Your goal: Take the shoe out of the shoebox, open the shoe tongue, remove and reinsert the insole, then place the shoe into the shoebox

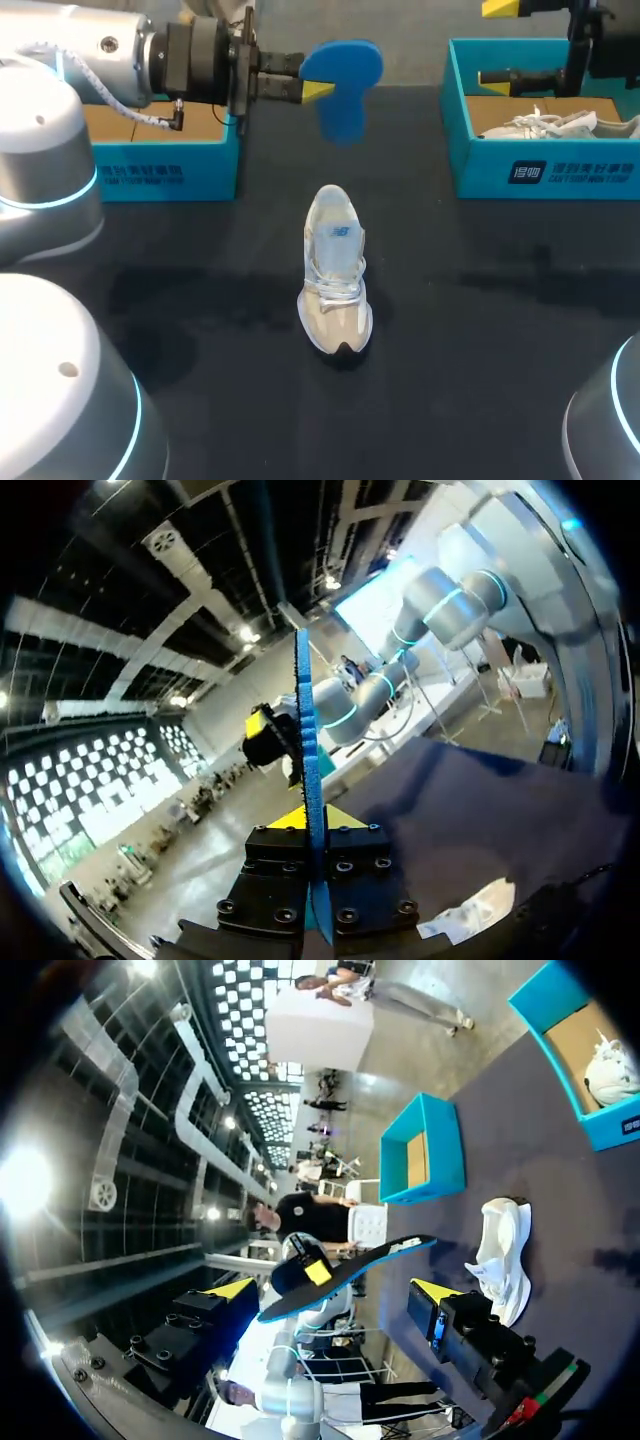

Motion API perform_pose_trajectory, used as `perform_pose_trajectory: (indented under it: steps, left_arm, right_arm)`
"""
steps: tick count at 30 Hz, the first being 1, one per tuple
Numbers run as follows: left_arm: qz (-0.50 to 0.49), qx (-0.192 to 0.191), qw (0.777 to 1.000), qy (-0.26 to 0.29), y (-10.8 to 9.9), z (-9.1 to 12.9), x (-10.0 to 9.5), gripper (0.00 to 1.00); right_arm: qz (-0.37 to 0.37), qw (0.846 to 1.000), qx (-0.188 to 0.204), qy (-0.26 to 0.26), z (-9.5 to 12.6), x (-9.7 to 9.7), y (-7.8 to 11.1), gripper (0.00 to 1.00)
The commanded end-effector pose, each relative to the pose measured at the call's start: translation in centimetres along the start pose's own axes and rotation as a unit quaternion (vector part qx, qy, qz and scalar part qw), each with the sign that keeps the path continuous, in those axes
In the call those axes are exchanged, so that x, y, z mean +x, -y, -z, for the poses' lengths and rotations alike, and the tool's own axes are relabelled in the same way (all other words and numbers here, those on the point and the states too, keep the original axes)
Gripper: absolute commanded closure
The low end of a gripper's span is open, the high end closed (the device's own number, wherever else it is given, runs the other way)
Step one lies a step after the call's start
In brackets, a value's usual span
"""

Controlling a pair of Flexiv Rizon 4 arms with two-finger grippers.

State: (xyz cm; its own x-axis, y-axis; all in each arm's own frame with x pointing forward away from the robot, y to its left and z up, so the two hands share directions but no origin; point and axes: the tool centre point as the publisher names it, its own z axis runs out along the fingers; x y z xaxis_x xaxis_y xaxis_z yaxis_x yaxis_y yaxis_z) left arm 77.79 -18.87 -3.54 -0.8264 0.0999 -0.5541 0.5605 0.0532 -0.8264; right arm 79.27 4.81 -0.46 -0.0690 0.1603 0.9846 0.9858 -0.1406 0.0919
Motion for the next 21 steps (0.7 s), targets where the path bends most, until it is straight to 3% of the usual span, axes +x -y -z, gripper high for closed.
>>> perform_pose_trajectory:
  steps: [1,20,21]
  left_arm:
    - [0.408,0.009,0.913,-0.001,-0.10,0.06,-0.51,1.00]
    - [0.408,0.009,0.913,-0.001,-0.10,0.06,-0.51,1.00]
    - [0.433,0.010,0.901,-0.005,-0.16,0.10,-0.62,1.00]
  right_arm:
    - [0.000,1.000,0.000,0.001,-0.08,0.02,-0.01,0.00]
    - [0.000,1.000,0.000,0.001,-0.08,0.02,-0.01,0.00]
    - [0.000,1.000,0.000,0.001,-0.08,0.02,-0.01,0.00]
